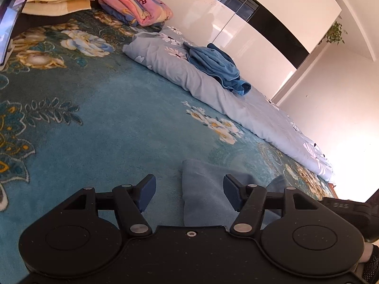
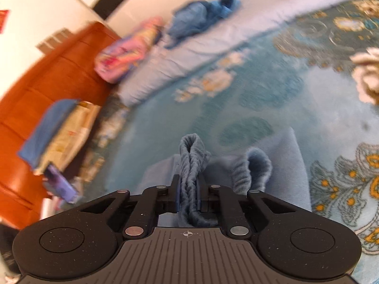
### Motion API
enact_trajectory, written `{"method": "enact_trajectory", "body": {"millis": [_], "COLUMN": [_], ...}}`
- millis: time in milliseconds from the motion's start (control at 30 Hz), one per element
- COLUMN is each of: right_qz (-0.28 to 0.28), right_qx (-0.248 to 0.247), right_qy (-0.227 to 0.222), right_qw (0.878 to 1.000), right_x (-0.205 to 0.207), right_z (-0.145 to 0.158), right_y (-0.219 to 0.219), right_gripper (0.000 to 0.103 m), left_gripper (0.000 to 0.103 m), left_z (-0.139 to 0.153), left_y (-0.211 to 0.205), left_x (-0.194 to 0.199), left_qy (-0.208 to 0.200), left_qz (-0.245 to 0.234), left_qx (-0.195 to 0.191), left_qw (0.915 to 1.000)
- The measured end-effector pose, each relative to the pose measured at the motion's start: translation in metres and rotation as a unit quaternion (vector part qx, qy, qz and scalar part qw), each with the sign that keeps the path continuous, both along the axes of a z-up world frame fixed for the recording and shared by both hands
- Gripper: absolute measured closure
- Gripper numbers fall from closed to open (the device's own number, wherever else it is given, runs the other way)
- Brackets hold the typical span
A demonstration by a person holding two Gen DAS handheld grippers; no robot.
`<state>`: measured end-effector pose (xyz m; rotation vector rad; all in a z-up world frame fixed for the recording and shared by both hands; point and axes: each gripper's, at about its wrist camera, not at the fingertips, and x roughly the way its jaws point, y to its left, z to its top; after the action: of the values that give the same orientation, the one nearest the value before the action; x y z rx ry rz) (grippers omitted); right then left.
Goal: Fold clothes
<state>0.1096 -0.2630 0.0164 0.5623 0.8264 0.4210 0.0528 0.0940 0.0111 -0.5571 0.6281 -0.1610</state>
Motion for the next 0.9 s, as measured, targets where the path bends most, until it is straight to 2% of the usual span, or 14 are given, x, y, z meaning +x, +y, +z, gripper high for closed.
{"method": "enact_trajectory", "body": {"millis": [100,167,333,433,533,567,633,767,900], "right_qz": [-0.017,-0.036,-0.048,-0.050,-0.047,-0.047,-0.056,-0.065,-0.058], "right_qx": [0.008,0.008,-0.031,-0.022,-0.058,-0.073,-0.086,-0.059,-0.036], "right_qy": [-0.032,-0.033,0.032,0.029,0.000,-0.010,-0.016,0.028,0.044], "right_qw": [0.999,0.999,0.998,0.998,0.997,0.996,0.995,0.996,0.997], "right_x": [-0.015,-0.022,-0.019,-0.021,-0.029,-0.033,-0.040,-0.041,-0.036], "right_z": [0.014,0.014,-0.022,-0.025,-0.011,-0.006,-0.004,-0.021,-0.030], "right_y": [-0.014,-0.025,-0.030,-0.033,-0.032,-0.032,-0.035,-0.042,-0.039], "right_gripper": [0.094,0.094,0.093,0.092,0.081,0.070,0.058,0.054,0.050], "left_gripper": [0.042,0.042,0.042,0.039,0.039,0.039,0.039,0.038,0.038], "left_z": [0.000,0.001,0.003,0.004,0.004,0.004,0.005,0.007,0.007], "left_y": [-0.002,-0.005,-0.013,-0.013,-0.010,-0.009,-0.010,-0.013,-0.011], "left_x": [-0.002,-0.002,-0.004,-0.008,-0.010,-0.010,-0.010,-0.010,-0.010], "left_qy": [-0.001,-0.003,-0.001,-0.001,0.001,0.001,0.000,-0.003,-0.001], "left_qz": [-0.006,-0.010,-0.026,-0.025,-0.016,-0.015,-0.015,-0.022,-0.020], "left_qx": [-0.002,-0.002,0.004,0.008,0.008,0.009,0.009,0.009,0.009], "left_qw": [1.0000,0.9999,0.9996,0.9996,0.9998,0.9998,0.9998,0.9997,0.9997]}}
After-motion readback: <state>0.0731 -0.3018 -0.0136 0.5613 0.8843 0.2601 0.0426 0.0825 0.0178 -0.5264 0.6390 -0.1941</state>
